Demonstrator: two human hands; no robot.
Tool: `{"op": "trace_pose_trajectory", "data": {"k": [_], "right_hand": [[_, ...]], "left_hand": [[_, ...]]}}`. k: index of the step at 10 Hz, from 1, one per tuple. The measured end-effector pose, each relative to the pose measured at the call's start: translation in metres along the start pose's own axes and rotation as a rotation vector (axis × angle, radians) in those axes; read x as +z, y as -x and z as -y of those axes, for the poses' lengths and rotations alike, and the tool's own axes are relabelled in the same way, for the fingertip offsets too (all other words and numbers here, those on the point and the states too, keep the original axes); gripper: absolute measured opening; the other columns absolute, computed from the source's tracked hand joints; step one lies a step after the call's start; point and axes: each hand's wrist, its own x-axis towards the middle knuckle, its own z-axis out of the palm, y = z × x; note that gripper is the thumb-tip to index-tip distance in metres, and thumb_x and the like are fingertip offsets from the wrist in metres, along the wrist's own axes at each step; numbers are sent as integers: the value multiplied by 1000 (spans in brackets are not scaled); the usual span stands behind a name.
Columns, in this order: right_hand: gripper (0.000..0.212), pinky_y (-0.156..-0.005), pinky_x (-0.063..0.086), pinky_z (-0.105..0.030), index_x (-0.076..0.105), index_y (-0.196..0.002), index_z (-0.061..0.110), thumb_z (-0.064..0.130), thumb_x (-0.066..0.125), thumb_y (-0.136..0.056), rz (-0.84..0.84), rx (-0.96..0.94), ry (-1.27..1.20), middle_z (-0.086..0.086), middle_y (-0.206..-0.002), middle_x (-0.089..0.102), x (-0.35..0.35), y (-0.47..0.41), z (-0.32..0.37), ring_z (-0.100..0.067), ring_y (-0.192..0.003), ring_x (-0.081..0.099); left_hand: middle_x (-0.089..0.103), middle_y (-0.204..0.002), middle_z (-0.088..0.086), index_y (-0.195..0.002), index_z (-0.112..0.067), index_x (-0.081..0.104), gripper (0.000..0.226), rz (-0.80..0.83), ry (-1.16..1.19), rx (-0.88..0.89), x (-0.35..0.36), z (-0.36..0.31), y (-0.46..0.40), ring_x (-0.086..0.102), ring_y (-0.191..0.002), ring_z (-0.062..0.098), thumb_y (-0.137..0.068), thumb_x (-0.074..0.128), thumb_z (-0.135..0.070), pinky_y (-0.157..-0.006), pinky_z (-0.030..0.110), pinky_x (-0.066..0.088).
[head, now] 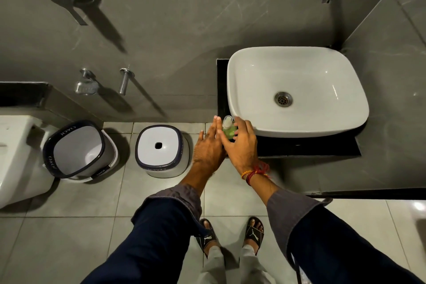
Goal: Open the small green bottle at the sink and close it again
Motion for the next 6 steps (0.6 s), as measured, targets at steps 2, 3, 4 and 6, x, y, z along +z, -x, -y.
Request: {"op": "trace_pose_trajectory", "data": {"k": [2, 3, 4, 6], "right_hand": [[41, -87, 61, -34, 69, -120, 5, 36, 66, -92, 21, -9, 64, -10, -116, 62, -5, -22, 19, -23, -101, 65], [39, -86, 62, -39, 68, -121, 5, 31, 67, -92, 60, -34, 65, -10, -116, 62, -9, -23, 14, -23, -99, 65], [40, -86, 62, -41, 67, -123, 5, 28, 69, -91, 88, -55, 77, -12, -117, 62, -13, -24, 12, -25, -100, 66], [62, -84, 62, -36, 59, -134, 7, 46, 70, -87, 54, -44, 34, -9, -118, 59, -20, -25, 14, -23, -104, 63]], "left_hand": [[-11, -170, 12, -161, -8, -3, 89, 16, 12, -37, 0, -1, -2, -2, -157, 25, -101, 49, -48, -126, 50, 14], [-10, -170, 11, -161, -8, -5, 92, 11, 14, -46, 2, -1, -3, 0, -157, 25, -100, 52, -47, -126, 50, 13], [-9, -170, 11, -161, -8, -6, 92, 0, 40, -64, 0, -3, -2, 1, -157, 24, -100, 53, -46, -126, 49, 13], [-6, -171, 10, -161, -10, -3, 93, -59, 85, 3, -6, 6, 0, 3, -157, 23, -97, 53, -49, -126, 50, 6]]}}
